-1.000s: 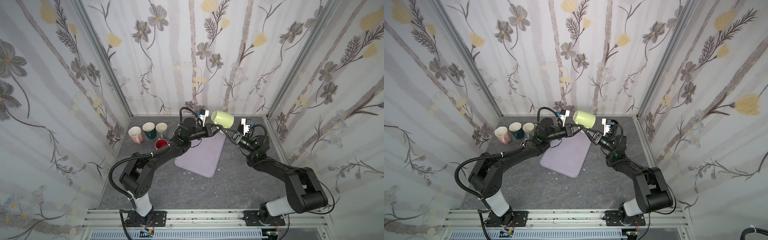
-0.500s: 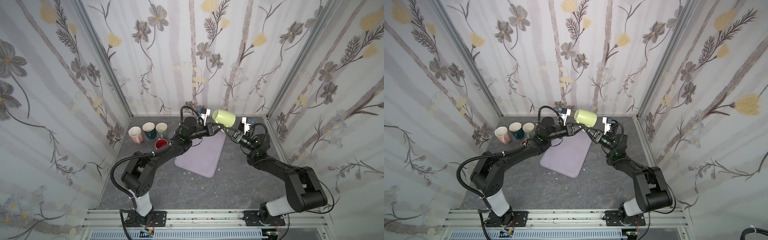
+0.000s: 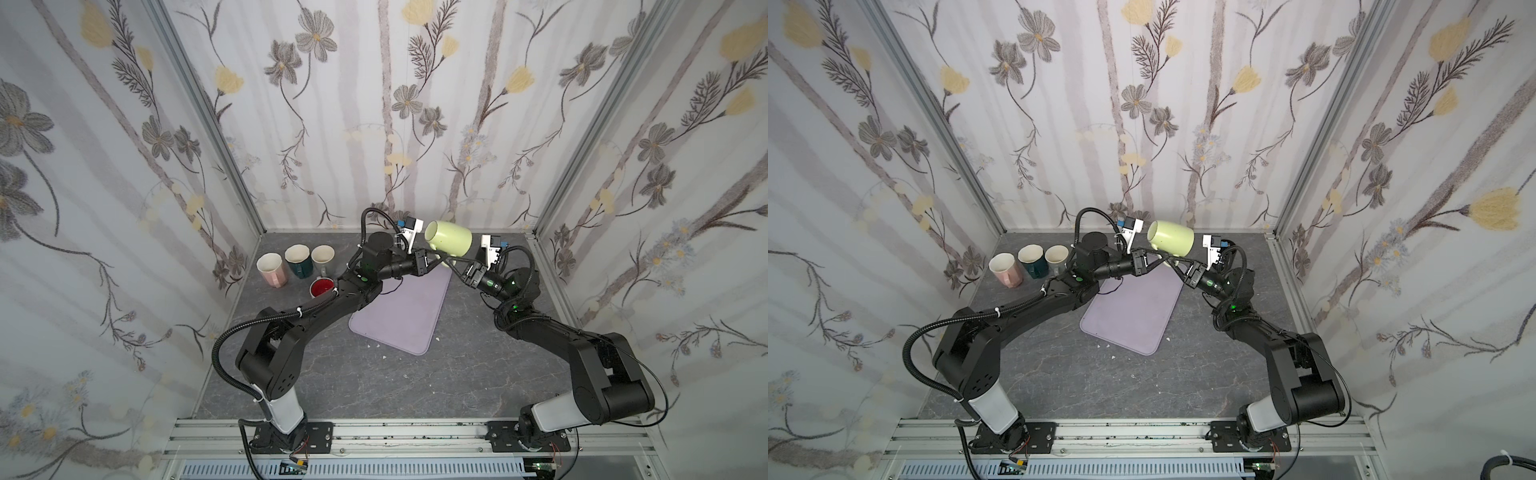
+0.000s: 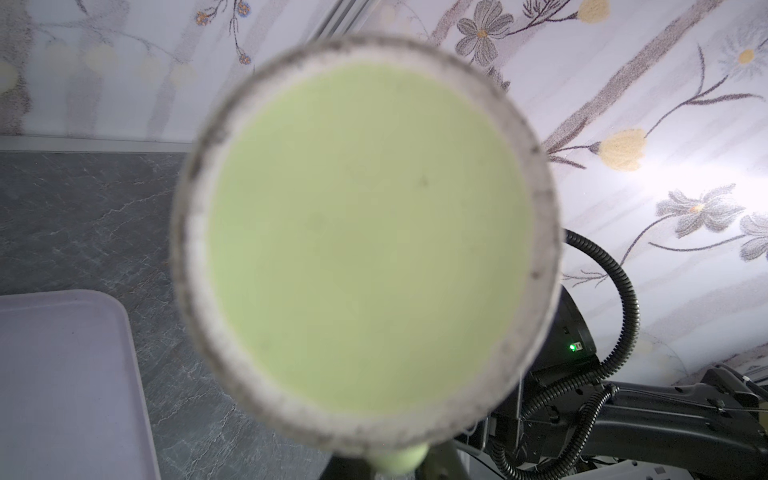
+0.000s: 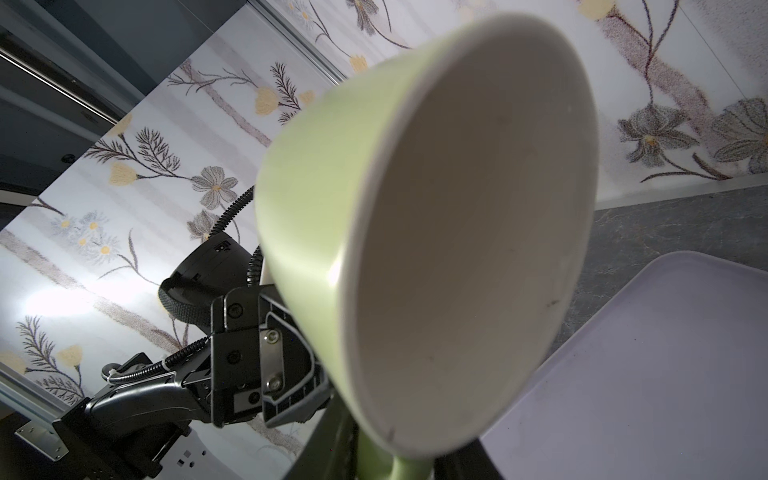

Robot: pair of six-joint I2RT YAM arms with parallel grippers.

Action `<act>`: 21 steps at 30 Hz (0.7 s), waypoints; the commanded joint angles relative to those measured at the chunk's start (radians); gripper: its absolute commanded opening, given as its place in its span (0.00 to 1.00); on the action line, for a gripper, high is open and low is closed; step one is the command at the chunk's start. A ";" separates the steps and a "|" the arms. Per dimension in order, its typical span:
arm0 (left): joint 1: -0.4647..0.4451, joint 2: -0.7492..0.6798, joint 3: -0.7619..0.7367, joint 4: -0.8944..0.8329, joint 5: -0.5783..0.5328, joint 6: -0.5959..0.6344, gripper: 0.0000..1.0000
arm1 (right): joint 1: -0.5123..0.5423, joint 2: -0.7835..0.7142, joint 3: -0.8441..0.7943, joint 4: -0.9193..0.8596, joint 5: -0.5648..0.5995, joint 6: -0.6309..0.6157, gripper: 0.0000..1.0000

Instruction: Turn the mug right side up

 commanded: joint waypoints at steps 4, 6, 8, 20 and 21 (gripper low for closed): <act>0.001 0.000 -0.007 -0.067 0.079 0.035 0.00 | -0.009 -0.024 -0.009 0.178 0.047 0.017 0.28; 0.002 0.003 -0.008 -0.069 0.075 0.034 0.00 | -0.012 -0.027 -0.015 0.190 0.046 0.021 0.24; 0.003 0.007 -0.006 -0.070 0.076 0.033 0.00 | -0.012 -0.027 -0.017 0.199 0.040 0.023 0.24; 0.002 0.014 0.004 -0.116 0.051 0.061 0.00 | -0.012 -0.015 -0.023 0.255 0.034 0.058 0.00; 0.003 0.011 0.004 -0.119 0.045 0.064 0.00 | -0.011 -0.017 -0.023 0.251 0.033 0.059 0.00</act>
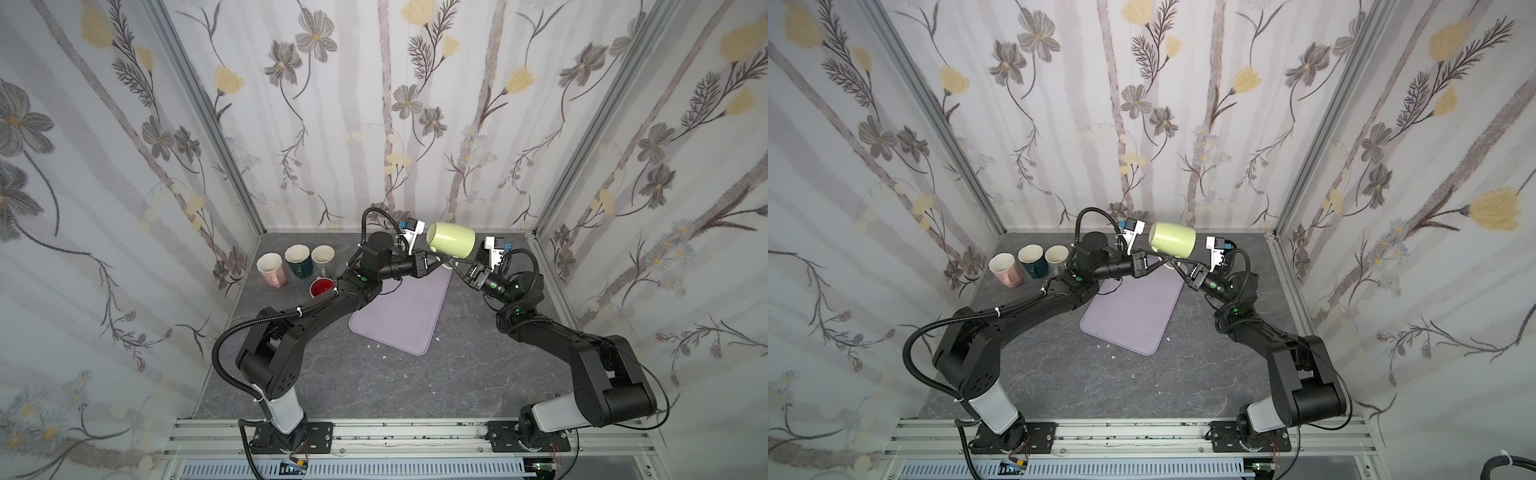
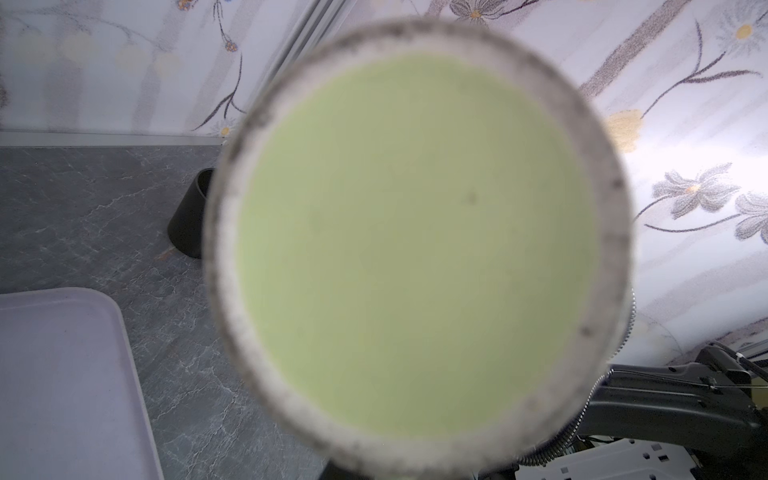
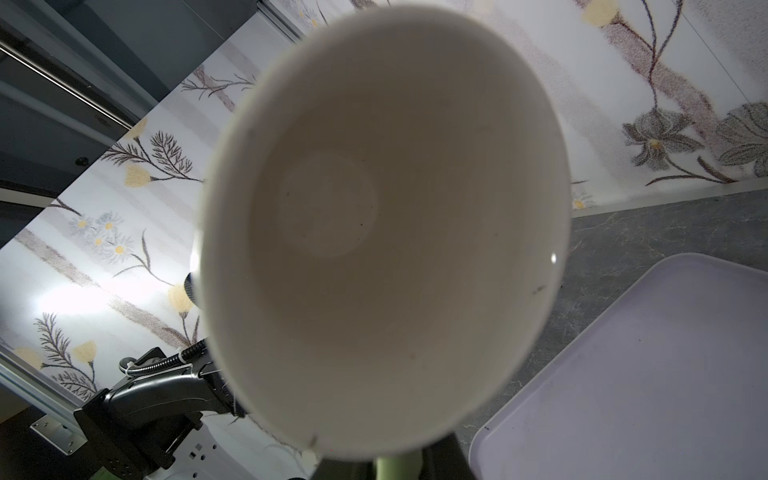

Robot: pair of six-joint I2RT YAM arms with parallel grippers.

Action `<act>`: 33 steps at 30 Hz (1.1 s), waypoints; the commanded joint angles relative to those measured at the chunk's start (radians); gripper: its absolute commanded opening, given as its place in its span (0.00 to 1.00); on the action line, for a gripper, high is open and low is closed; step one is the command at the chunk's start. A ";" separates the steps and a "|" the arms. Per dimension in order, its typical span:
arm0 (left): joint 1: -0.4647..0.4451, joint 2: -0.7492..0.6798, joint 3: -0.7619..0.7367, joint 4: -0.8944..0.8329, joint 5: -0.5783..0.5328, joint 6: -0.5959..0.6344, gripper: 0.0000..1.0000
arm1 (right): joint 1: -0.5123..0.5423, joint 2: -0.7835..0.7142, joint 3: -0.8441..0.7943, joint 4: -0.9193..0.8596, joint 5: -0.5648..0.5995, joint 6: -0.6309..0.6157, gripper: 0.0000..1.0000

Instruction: Turn the mug right side up

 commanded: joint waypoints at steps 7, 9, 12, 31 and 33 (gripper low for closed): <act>-0.001 0.021 0.011 -0.058 -0.015 -0.006 0.19 | 0.016 -0.007 0.015 0.160 0.040 -0.002 0.00; -0.002 0.034 0.019 -0.034 -0.008 -0.030 0.34 | 0.023 -0.016 0.015 0.156 0.044 -0.010 0.00; -0.001 0.041 0.020 -0.007 -0.021 -0.048 0.74 | 0.025 -0.021 0.017 0.109 0.057 -0.037 0.00; 0.014 -0.036 -0.049 -0.001 -0.134 -0.029 1.00 | 0.012 -0.108 0.010 -0.172 0.187 -0.172 0.00; 0.016 -0.047 -0.057 -0.015 -0.143 -0.019 1.00 | 0.004 -0.121 0.017 -0.246 0.213 -0.203 0.00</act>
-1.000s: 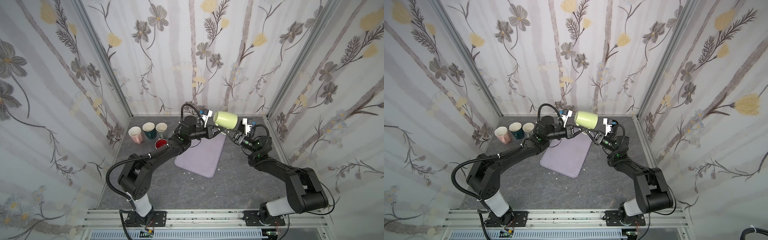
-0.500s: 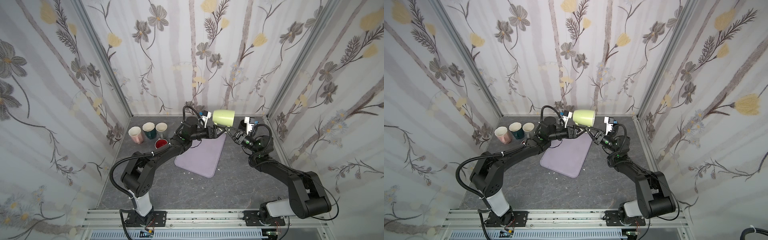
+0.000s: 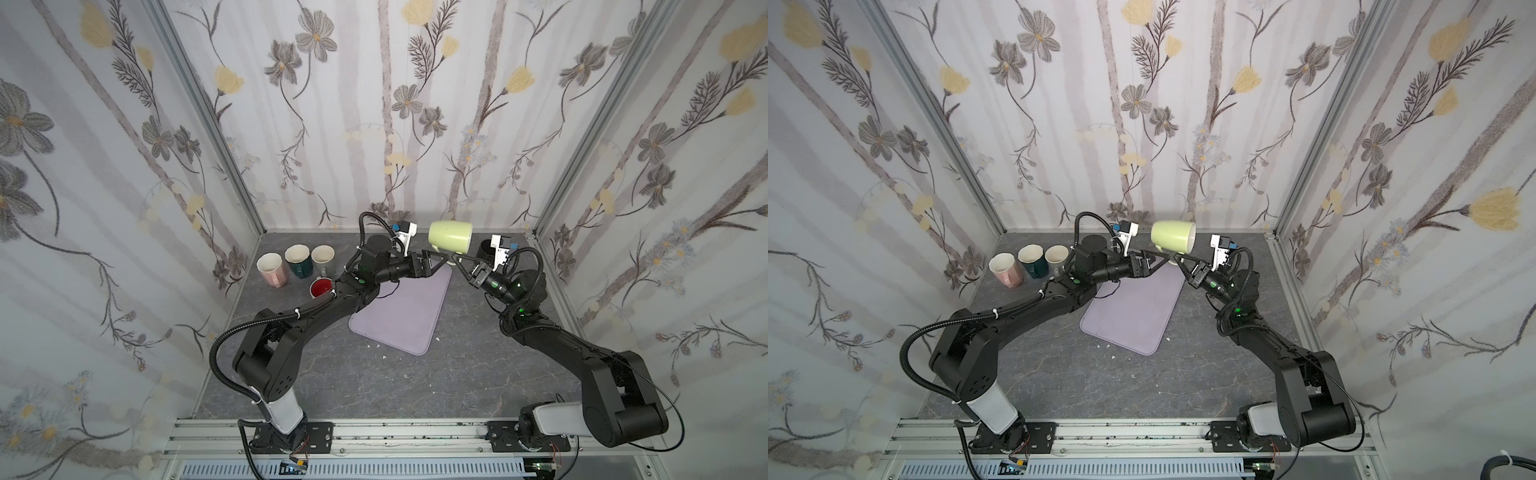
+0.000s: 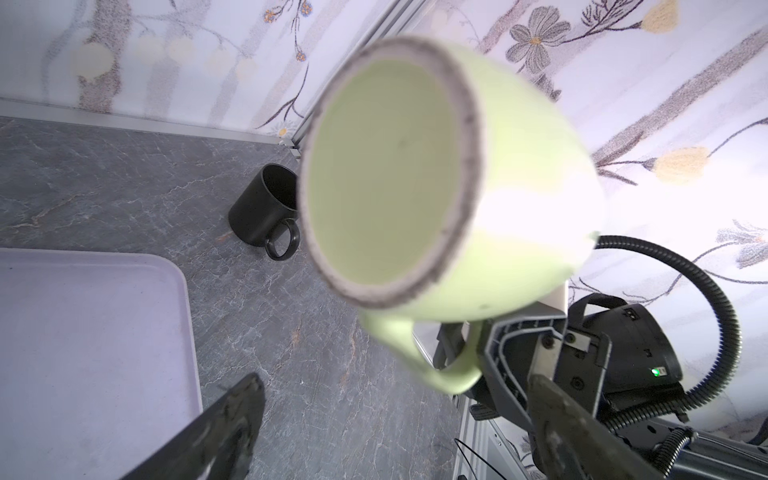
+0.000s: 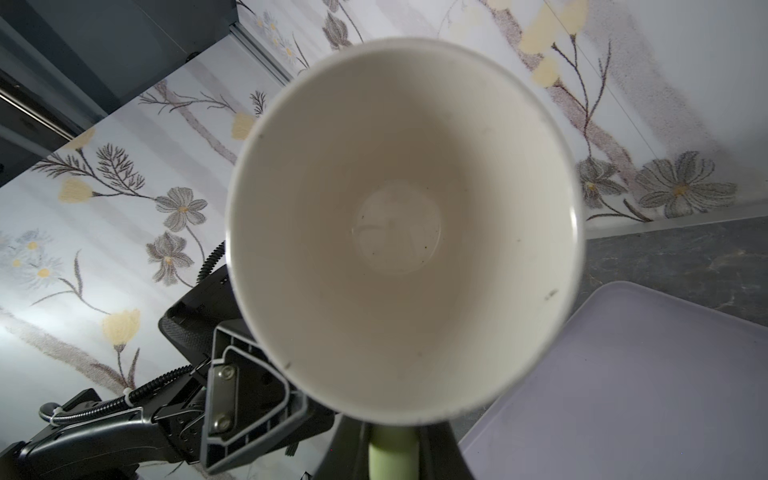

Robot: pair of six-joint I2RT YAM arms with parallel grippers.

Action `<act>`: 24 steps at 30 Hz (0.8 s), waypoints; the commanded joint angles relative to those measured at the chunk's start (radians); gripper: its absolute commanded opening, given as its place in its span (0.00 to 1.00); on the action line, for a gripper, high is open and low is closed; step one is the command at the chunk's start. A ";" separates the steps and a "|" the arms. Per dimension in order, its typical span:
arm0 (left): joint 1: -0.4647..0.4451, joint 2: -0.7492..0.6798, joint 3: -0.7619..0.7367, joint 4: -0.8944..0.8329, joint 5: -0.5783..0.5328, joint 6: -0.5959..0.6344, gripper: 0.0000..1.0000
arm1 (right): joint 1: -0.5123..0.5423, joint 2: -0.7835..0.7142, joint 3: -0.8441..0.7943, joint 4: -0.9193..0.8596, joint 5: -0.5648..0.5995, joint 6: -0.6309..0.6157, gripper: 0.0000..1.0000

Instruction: Turn the mug right side up

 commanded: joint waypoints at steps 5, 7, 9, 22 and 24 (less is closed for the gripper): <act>0.005 -0.076 -0.046 -0.063 -0.084 0.092 1.00 | -0.016 -0.070 0.077 -0.390 0.206 -0.230 0.00; 0.004 -0.112 -0.069 -0.119 -0.135 0.139 1.00 | -0.024 -0.086 0.111 -0.516 0.270 -0.293 0.00; 0.004 -0.142 -0.091 -0.160 -0.176 0.186 1.00 | -0.031 -0.099 0.141 -0.617 0.334 -0.344 0.00; 0.006 -0.269 -0.262 -0.307 -0.412 0.324 1.00 | -0.066 -0.093 0.223 -0.938 0.601 -0.481 0.00; 0.006 -0.282 -0.295 -0.300 -0.432 0.340 1.00 | -0.069 -0.088 0.231 -0.959 0.626 -0.486 0.00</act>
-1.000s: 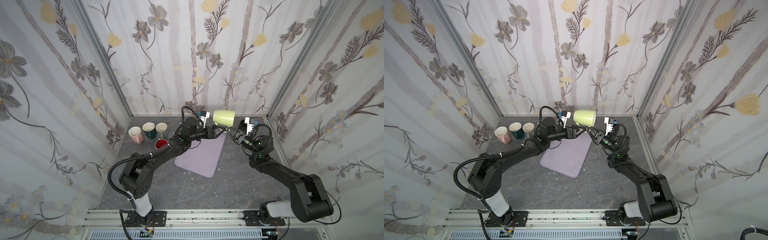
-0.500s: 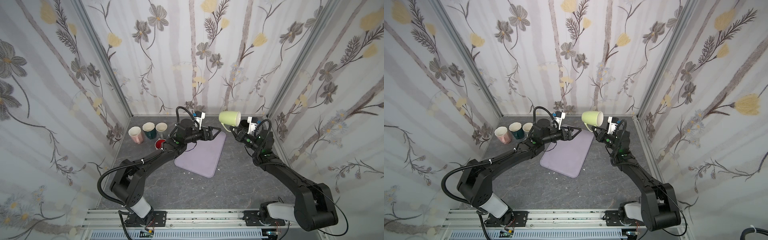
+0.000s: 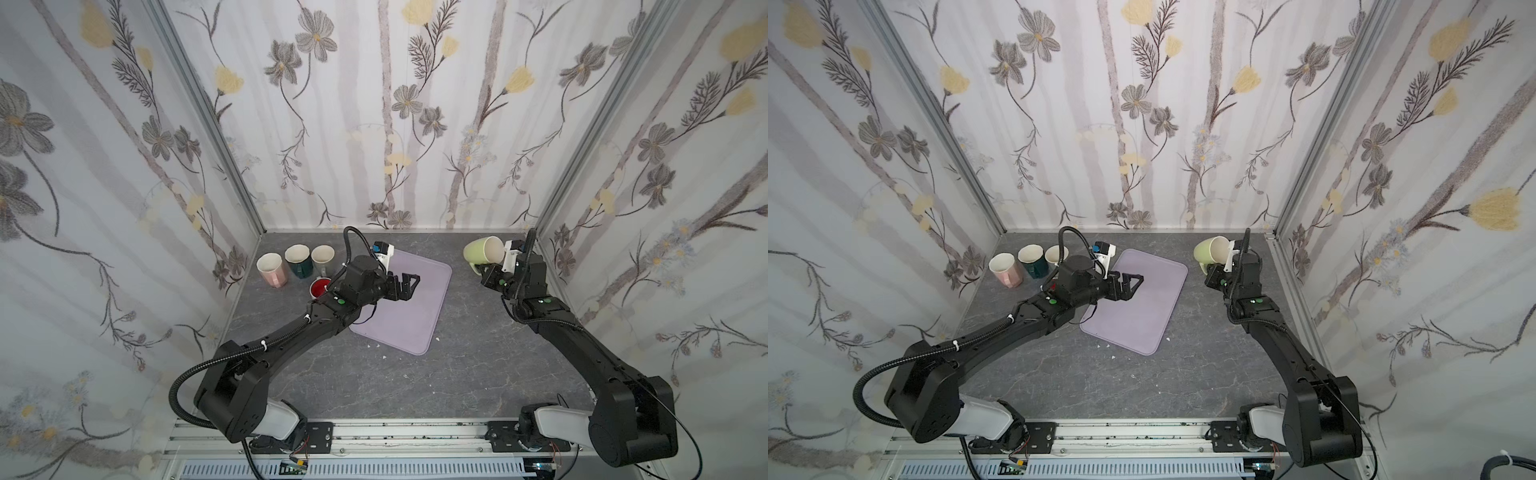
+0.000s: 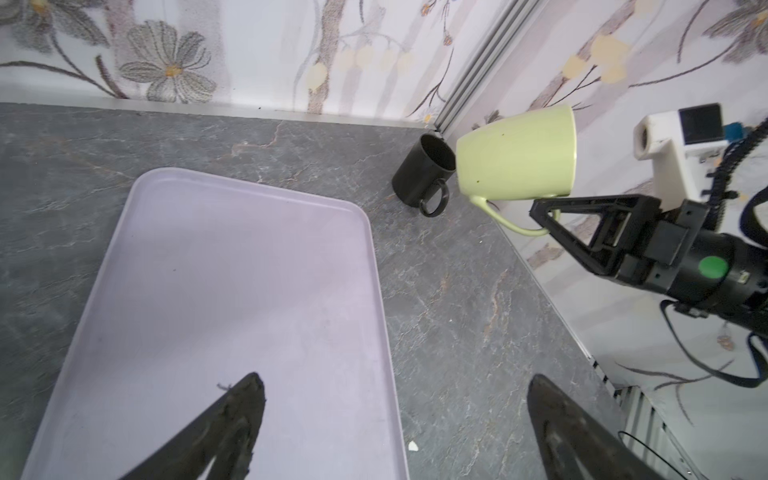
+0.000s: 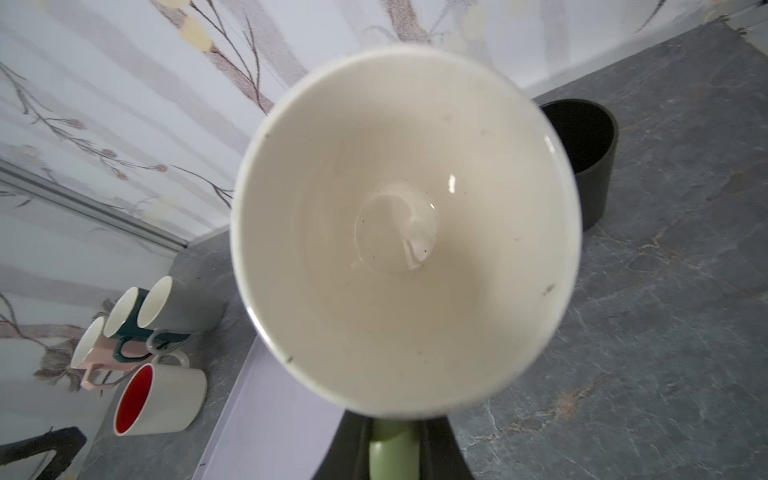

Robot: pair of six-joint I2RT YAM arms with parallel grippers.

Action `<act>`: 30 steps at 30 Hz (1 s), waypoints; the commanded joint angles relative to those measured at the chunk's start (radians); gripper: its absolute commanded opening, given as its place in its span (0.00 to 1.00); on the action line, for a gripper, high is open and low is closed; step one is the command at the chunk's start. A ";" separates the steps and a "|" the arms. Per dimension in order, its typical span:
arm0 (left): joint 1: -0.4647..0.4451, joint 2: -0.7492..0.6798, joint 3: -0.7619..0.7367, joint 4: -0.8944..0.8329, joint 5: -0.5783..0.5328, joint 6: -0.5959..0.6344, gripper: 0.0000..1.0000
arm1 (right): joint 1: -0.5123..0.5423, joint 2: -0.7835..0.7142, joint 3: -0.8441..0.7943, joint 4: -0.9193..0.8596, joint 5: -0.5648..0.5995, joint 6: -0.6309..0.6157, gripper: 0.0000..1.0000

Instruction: Turn the mug right side up

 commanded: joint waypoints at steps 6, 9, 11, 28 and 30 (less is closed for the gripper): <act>0.004 -0.057 -0.122 0.017 -0.156 0.098 1.00 | -0.016 0.010 0.058 -0.070 0.213 -0.051 0.00; 0.004 -0.088 -0.185 0.042 -0.204 0.088 1.00 | -0.026 0.013 0.076 -0.114 0.289 -0.054 0.00; 0.006 -0.109 -0.231 0.076 -0.228 0.088 1.00 | -0.042 0.020 0.078 -0.123 0.306 -0.048 0.00; 0.006 -0.171 -0.315 0.107 -0.381 0.096 1.00 | -0.230 0.353 0.318 -0.115 0.303 0.010 0.00; 0.006 -0.171 -0.316 0.104 -0.385 0.096 1.00 | -0.232 0.404 0.370 -0.129 0.293 0.009 0.00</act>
